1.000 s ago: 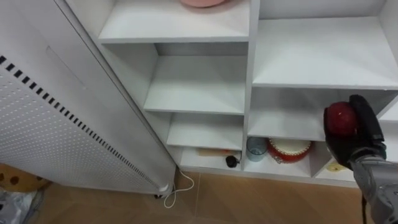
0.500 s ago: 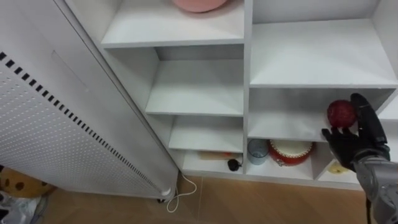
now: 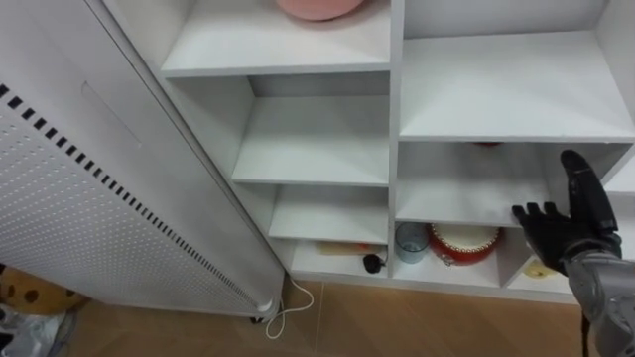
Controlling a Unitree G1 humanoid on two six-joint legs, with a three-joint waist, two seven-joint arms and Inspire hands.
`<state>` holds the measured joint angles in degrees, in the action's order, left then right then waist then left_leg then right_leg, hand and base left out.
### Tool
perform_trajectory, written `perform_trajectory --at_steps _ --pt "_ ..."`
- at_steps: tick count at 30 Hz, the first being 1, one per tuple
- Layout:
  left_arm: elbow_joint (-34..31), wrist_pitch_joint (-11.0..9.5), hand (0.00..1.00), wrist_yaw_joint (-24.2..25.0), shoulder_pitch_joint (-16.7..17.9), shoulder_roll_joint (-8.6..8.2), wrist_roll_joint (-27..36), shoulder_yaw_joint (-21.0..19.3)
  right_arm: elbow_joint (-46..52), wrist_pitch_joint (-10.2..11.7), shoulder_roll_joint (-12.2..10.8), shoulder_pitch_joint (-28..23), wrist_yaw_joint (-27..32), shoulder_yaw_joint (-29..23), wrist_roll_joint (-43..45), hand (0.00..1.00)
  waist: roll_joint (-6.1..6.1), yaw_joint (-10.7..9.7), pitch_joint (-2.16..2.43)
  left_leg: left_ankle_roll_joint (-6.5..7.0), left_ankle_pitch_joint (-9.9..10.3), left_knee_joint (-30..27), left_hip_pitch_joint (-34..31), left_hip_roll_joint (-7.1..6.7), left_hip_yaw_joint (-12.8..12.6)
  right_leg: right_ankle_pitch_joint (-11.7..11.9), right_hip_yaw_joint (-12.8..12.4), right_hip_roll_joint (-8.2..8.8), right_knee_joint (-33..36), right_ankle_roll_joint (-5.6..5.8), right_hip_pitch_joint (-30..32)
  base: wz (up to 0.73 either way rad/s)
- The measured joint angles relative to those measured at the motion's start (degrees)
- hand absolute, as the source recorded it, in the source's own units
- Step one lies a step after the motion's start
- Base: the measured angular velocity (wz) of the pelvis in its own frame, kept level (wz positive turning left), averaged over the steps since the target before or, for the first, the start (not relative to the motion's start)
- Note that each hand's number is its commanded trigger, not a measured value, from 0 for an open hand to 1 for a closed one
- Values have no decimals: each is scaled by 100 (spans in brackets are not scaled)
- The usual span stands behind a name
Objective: Arrange fruit in the closet
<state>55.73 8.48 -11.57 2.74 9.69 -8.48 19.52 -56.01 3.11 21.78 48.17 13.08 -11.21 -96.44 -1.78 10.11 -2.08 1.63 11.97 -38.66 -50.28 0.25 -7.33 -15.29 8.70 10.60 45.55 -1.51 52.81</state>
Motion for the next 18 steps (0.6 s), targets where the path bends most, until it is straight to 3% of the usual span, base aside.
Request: perform_trajectory --at_steps 9,13,18 --pt "4 1 0 105 13 6 15 -5 -240 -100 -12 -276 -340 15 -19 0 9 -8 -11 -5 2 135 313 6 2 -15 35 -6 -138 20 -333 0" --pt "34 -5 0 226 0 29 16 -15 -619 -159 -81 -504 -589 -8 -14 0 -16 -47 -30 -7 6 297 647 109 6 12 204 -105 -481 46 -821 8" --pt "327 -42 0 243 6 22 -7 -134 -1288 -219 -171 -1099 -877 -9 76 0 -22 -28 -47 -18 -2 709 1373 114 17 41 303 -180 -984 121 -1624 5"
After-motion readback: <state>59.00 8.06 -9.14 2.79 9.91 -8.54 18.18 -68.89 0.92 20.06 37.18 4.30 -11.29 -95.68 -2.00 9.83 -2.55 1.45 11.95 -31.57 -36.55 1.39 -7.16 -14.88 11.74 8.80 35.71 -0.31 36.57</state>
